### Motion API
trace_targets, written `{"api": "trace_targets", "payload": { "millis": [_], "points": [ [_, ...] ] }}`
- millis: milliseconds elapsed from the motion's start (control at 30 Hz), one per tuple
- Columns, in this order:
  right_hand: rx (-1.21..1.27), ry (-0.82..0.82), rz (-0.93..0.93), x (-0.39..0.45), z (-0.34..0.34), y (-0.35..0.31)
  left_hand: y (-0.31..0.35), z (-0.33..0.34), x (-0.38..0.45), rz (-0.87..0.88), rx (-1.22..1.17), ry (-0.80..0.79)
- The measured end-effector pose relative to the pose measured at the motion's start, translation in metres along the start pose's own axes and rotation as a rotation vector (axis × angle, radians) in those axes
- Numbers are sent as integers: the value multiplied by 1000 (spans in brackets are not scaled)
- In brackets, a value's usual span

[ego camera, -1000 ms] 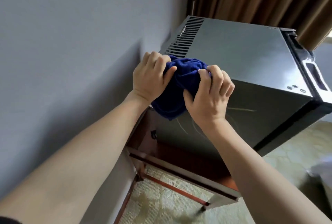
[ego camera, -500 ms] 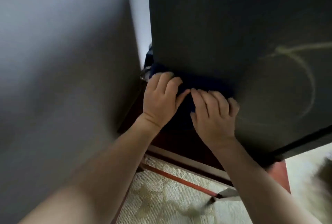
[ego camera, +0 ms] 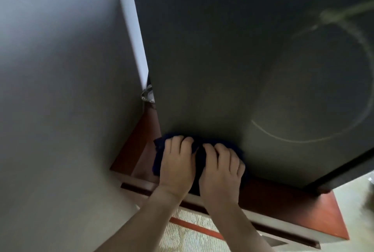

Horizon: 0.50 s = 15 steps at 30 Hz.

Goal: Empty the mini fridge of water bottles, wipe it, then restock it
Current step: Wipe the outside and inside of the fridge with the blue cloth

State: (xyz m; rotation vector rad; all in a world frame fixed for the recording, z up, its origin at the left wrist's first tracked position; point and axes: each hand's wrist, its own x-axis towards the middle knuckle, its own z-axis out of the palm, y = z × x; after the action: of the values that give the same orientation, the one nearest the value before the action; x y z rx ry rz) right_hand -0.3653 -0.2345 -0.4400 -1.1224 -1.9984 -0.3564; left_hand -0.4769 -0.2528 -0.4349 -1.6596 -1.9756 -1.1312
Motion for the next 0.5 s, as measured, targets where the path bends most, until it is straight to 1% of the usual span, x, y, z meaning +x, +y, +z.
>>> {"api": "trace_targets", "payload": {
  "millis": [133,233,300,400,500],
  "points": [
    [14,201,-69,82,-54,-6,34,-58,83,105,-34,268],
    [29,398,-42,164,-108,-21,74,-116,160,170,-93,447],
    [60,469,-23,216,-144,-29,99,-152,206,209,-80,535],
    [65,509,-39,273,-184,-31,123,-190,257,228,-42,575],
    [59,521,-60,296,-201,-28,135,-204,276,238,-34,566]
  ]
}}
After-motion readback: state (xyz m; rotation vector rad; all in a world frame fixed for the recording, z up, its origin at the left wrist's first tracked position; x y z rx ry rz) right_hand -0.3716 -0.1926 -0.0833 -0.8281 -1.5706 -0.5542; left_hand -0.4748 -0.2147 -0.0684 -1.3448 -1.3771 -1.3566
